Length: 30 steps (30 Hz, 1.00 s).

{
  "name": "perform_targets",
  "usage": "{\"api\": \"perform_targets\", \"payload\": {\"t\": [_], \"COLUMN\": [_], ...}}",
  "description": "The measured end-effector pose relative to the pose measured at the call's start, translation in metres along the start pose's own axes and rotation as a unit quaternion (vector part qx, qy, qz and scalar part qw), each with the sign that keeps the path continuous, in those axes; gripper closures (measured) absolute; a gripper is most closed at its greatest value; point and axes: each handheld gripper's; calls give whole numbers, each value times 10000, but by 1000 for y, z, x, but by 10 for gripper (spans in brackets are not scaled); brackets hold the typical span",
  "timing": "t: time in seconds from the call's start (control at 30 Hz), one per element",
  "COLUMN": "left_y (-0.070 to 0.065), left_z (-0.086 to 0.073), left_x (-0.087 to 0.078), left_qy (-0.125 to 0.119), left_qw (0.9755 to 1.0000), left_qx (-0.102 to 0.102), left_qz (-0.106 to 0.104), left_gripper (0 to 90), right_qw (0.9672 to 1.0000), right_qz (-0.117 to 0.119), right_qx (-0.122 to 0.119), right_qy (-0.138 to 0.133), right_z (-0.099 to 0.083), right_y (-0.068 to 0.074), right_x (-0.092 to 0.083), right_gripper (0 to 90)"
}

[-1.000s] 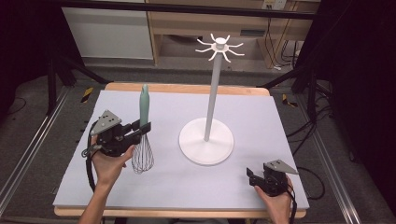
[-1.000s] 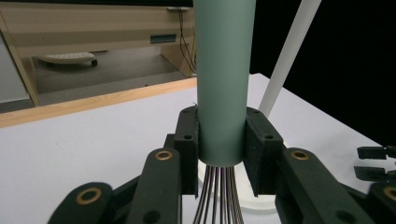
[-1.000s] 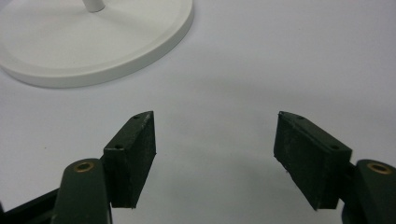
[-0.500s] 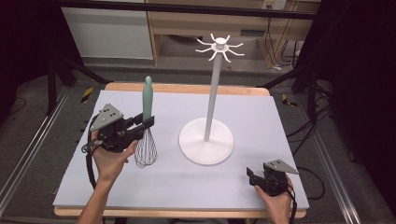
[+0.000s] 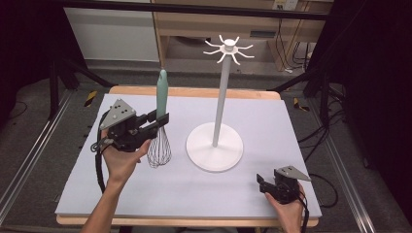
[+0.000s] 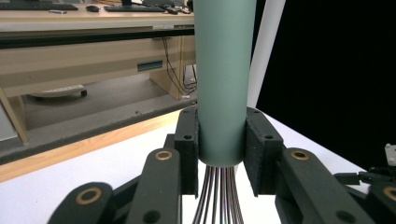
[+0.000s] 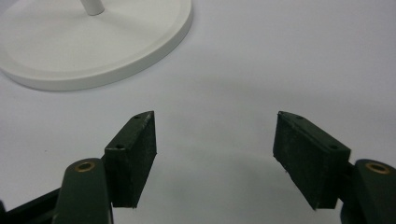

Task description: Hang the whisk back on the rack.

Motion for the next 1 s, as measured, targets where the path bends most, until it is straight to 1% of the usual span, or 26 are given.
{"api": "perform_targets", "payload": {"t": [0.07,0.27,0.47,0.5,0.53,0.77,0.83,0.9,1.0], "left_y": [-1,-8,-10,-10,-10,-8,-8,-7,-7], "left_z": [3,13,22,22,25,33,34,37,40], "left_x": [2,10,17,17,19,25,26,27,29], "left_qy": [-31,-75,-97,-97,-79,-80,-89,-106,-87], "left_qw": [10000,9998,9997,9997,9996,9995,9995,9994,9993], "left_qx": [17,119,170,170,213,264,249,246,274], "left_qz": [-32,-108,-168,-168,-144,-180,-186,-240,-223], "left_gripper": [687,687,688,687,687,688,687,687,688], "right_qw": [10000,10000,10000,10000,10000,10000,10000,10000,10000], "right_qz": [-16,-6,-18,-18,-22,-9,-7,2,2], "right_qx": [-34,-15,-26,-26,-31,-23,-15,-11,-18], "right_qy": [-17,-22,-11,-11,-12,-13,-9,-1,-2], "right_z": [0,0,0,0,0,0,0,0,0], "right_y": [0,0,0,0,0,0,0,-1,-1], "right_x": [0,0,0,0,0,0,0,1,1], "right_gripper": [305,305,306,306,306,307,307,307,307]}}
Point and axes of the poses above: each handheld gripper's, and its own axes: x roughly forward along the jaws, z roughly out of its top, y roughly to its left, and after that the axes turned 13 degrees about -z, right-handed
